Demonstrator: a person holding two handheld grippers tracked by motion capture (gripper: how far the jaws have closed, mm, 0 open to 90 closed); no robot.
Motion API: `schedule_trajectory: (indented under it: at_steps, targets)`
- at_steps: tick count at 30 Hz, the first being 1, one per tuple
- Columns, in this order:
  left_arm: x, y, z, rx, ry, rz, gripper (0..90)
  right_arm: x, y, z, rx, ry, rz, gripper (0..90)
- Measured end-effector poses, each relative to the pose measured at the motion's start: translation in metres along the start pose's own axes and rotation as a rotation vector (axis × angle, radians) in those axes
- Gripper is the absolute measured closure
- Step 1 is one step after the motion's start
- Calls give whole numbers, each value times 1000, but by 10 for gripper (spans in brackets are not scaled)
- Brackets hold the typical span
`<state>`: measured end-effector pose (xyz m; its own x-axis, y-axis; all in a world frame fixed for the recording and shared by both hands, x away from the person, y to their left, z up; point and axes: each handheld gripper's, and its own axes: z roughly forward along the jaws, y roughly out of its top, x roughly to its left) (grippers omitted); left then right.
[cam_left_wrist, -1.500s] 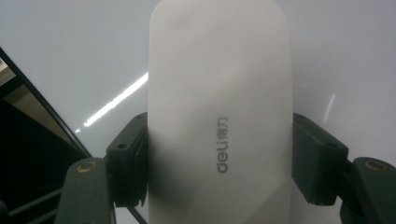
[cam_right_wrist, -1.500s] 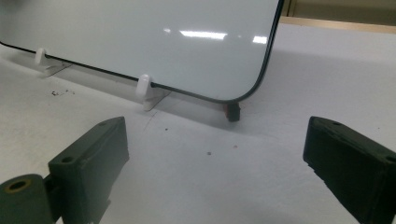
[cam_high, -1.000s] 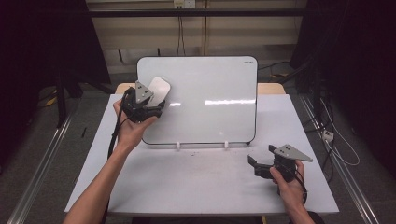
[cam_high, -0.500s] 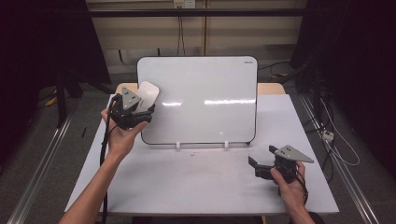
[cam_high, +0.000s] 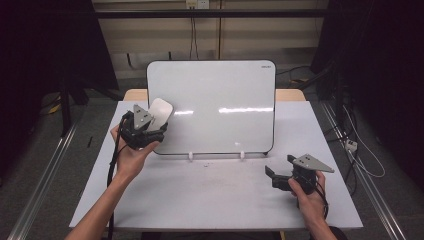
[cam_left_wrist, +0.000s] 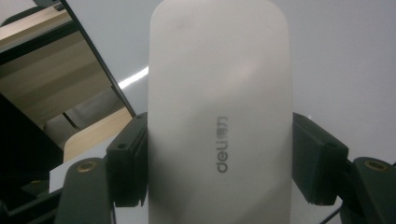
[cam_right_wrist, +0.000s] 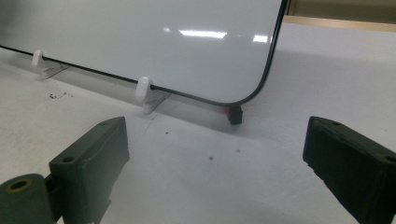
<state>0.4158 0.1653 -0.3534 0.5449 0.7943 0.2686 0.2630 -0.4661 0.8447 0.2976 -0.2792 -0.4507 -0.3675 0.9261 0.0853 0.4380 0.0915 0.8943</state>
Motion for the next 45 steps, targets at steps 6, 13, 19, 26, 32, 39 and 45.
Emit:
schedule_trajectory:
  at_steps: [6, 13, 19, 26, 32, 39, 45]
  targets:
    - [-14, -4, -1, 10, -12, 24, 312, 1, -1, -2, -5, 9, -11, 70]
    - [-25, -8, 11, 41, -21, 55, 312, 1, -1, -5, -7, 14, -18, 69]
    - [-31, -11, 21, 59, -23, 78, 313, 1, -1, -4, -6, 15, -19, 69]
    - [-44, -18, 37, 109, -4, 153, 312, 1, -1, -4, -6, 16, -18, 69]
    - [-47, -21, 41, 115, 25, 188, 312, 1, -2, -4, -5, 20, -17, 69]
    - [-47, -22, 42, 106, 21, 179, 299, 0, -2, -4, -4, 26, -9, 68]
    - [-45, -23, 41, 108, 12, 178, 294, 0, -2, -4, -3, 24, -11, 68]
